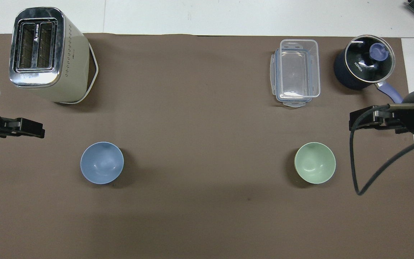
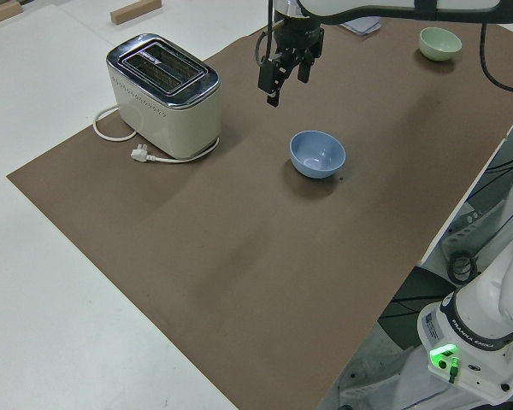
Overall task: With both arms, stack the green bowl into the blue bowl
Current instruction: 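Reach the left gripper to the blue bowl rim and grasp it, then slide the blue bowl with the left gripper toward the table center, then release the blue bowl and withdraw the left gripper to rest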
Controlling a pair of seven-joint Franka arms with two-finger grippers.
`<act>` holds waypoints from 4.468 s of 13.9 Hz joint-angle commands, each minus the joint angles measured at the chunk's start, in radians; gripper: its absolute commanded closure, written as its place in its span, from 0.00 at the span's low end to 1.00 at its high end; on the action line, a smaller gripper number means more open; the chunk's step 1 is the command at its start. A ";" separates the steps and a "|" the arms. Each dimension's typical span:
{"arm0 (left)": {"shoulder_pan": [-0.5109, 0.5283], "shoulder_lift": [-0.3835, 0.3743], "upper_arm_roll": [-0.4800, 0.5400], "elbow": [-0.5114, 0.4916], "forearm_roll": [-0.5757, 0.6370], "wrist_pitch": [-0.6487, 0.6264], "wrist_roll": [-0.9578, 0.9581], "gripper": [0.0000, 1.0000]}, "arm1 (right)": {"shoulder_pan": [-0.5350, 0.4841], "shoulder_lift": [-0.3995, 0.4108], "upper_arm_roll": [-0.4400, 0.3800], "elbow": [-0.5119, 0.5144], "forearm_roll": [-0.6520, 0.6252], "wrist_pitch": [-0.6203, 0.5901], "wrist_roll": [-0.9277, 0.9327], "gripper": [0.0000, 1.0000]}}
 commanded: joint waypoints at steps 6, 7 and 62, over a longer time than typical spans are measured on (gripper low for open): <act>-0.027 -0.056 -0.009 -0.280 -0.043 0.246 0.015 0.00 | -0.017 -0.011 0.002 -0.012 0.022 -0.008 -0.023 0.00; -0.027 -0.054 -0.010 -0.320 -0.043 0.290 0.015 0.00 | -0.017 -0.011 0.002 -0.012 0.022 -0.008 -0.023 0.00; -0.340 0.073 -0.004 -0.179 -0.135 0.347 -0.456 0.00 | -0.045 -0.011 0.000 -0.015 0.022 0.003 -0.022 0.00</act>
